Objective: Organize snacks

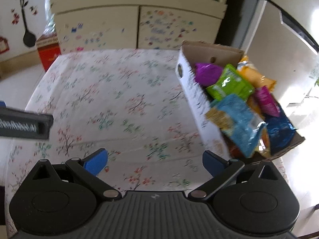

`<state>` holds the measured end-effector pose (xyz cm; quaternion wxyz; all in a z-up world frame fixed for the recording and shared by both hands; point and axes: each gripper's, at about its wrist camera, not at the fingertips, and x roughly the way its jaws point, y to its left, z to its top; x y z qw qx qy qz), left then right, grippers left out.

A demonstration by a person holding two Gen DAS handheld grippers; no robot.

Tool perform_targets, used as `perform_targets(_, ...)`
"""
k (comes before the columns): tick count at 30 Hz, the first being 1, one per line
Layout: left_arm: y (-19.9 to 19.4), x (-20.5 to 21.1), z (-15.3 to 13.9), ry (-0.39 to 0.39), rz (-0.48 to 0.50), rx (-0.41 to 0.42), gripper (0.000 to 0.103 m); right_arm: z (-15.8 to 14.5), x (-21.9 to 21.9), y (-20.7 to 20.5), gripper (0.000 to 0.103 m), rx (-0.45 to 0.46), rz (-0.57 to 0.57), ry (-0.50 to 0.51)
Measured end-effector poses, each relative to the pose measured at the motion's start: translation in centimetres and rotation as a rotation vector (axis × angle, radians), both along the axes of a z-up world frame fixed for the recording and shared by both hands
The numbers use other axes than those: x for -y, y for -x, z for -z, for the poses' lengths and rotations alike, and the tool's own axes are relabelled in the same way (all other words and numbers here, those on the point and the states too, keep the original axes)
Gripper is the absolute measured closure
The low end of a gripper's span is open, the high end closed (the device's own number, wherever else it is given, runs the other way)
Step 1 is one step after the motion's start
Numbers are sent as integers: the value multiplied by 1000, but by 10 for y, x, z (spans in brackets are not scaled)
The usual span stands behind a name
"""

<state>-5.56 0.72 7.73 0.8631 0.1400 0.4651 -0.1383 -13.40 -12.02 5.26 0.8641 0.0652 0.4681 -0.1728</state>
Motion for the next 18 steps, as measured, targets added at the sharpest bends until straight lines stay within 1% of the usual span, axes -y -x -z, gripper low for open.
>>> perform_targets(3,-1,-7,0,10,-9,2,1,13,-8,-5,0,-8,-13,-15)
perform_targets(7,-3,-12,2,23,-15,-3,1,30,-14,-10,0,15,-23,-54)
perform_targets(13,-5,-17,4,37,-13,-5,1,52,-22,-18,0,34,-35,-37)
perform_targets(18,-7,-19,4,53,-14,-11,1,60,-18,-20,0,109,-17,-57)
